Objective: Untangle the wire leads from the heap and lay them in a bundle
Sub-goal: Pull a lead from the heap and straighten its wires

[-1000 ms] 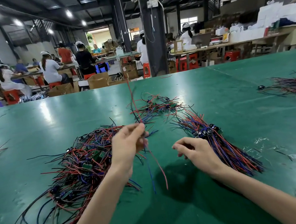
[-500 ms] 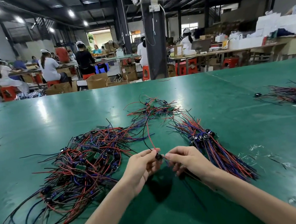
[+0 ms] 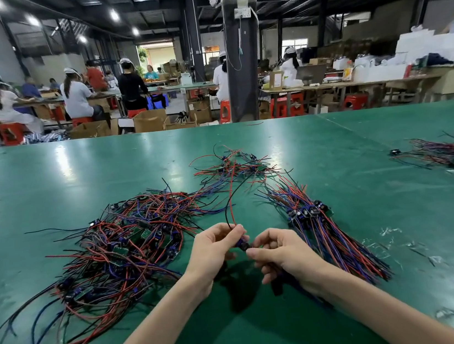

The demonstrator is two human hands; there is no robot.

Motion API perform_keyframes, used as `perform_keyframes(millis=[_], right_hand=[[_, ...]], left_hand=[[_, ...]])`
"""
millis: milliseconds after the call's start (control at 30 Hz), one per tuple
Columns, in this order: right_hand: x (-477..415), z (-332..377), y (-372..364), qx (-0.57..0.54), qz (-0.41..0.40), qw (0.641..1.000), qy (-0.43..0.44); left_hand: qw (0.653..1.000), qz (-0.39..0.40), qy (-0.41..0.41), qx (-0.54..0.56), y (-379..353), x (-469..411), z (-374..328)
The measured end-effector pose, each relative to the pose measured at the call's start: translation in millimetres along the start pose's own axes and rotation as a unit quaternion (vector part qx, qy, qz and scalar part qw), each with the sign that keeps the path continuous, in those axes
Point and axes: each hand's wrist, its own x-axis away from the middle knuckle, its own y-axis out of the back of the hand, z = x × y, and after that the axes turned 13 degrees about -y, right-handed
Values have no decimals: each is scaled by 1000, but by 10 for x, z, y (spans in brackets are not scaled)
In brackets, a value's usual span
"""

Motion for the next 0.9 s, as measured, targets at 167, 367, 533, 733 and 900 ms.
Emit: perform_keyframes(millis=[167,367,533,733,900], right_hand=[[50,29,-7,-3,31,999,-18],[79,66,-29,-19,39,999,-31],[78,53,-43,-12,37,999,-30],[74,57,-58,-2,59,997,-42],[91,67,-65,7,56,998,-37]], left_hand=[[999,-24,7,37,36,-17,27],[997,14,31,76,33,-6,38],[992,34,58,103,46,-27,57],[993,11,44,108,49,-53,101],[995,8,36,96,26,-46,132]])
